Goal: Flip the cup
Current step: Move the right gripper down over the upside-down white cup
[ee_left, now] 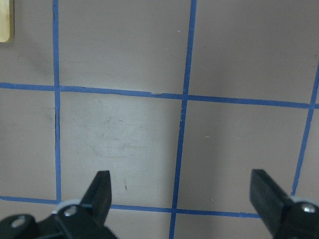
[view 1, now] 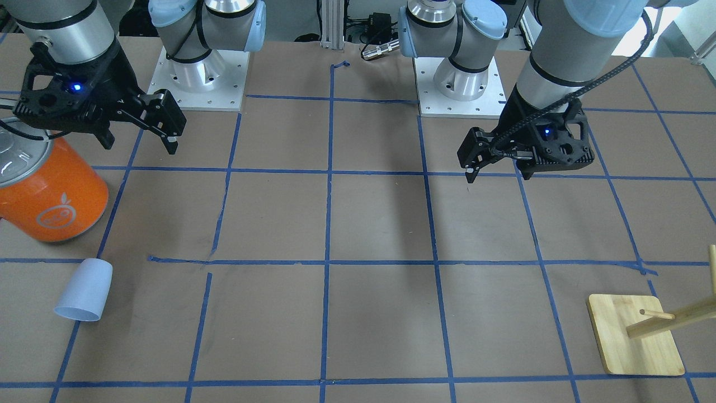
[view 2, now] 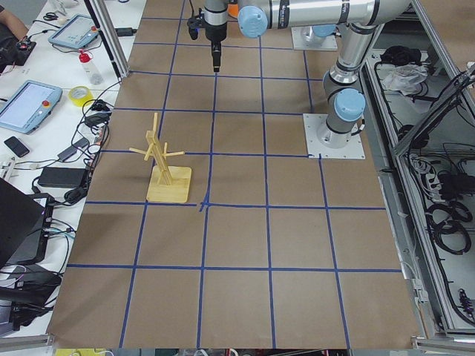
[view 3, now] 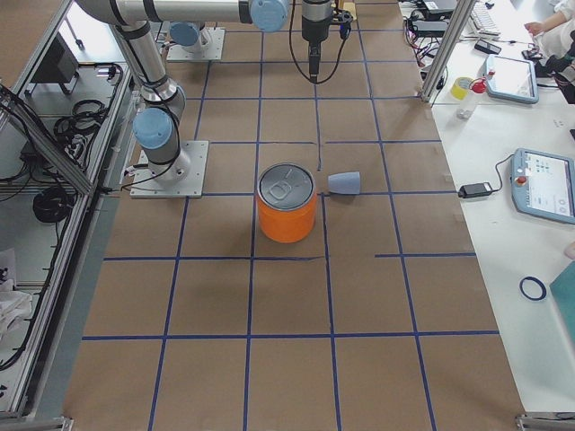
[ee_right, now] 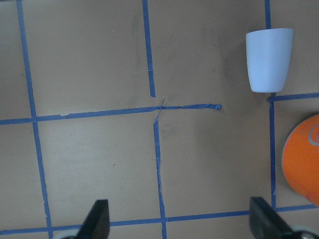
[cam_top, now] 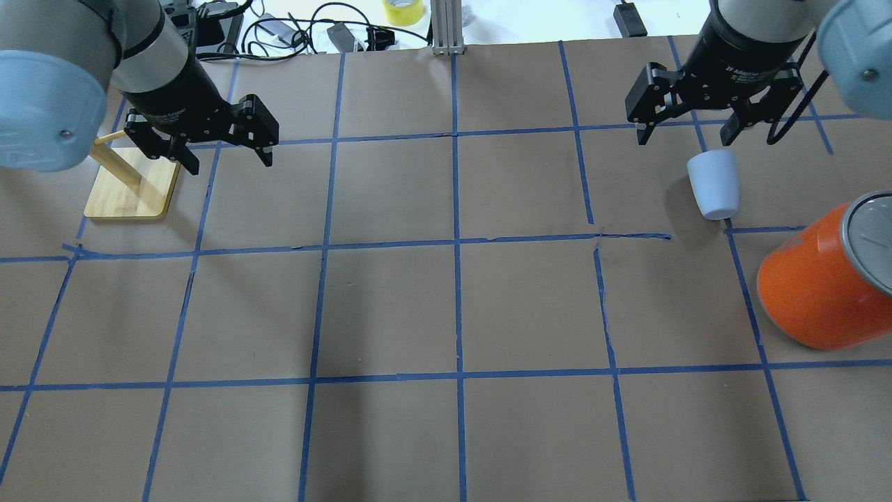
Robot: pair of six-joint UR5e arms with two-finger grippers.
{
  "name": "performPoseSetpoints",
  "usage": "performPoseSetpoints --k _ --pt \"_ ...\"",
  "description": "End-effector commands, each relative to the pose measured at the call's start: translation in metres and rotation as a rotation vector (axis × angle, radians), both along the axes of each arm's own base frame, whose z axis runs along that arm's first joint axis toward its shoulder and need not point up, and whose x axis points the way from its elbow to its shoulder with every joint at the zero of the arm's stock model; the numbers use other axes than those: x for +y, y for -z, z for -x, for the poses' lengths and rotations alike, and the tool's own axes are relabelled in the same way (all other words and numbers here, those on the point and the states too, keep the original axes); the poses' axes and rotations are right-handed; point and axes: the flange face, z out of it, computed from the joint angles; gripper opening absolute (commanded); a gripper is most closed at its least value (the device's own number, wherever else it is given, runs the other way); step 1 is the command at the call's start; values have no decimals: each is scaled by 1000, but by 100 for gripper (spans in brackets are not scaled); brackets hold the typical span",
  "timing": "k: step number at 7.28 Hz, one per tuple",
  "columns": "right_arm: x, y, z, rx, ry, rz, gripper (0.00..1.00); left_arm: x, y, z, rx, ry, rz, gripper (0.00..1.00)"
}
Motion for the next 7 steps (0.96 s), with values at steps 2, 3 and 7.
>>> performPoseSetpoints --k 2,3,7 --pt "-18 25 11 45 19 -58 99 0 0 0 0 0 -1 100" --pt "-39 22 28 47 43 74 99 0 0 0 0 2 -1 100" --pt "-109 112 96 63 138 67 97 0 0 0 0 2 -1 100"
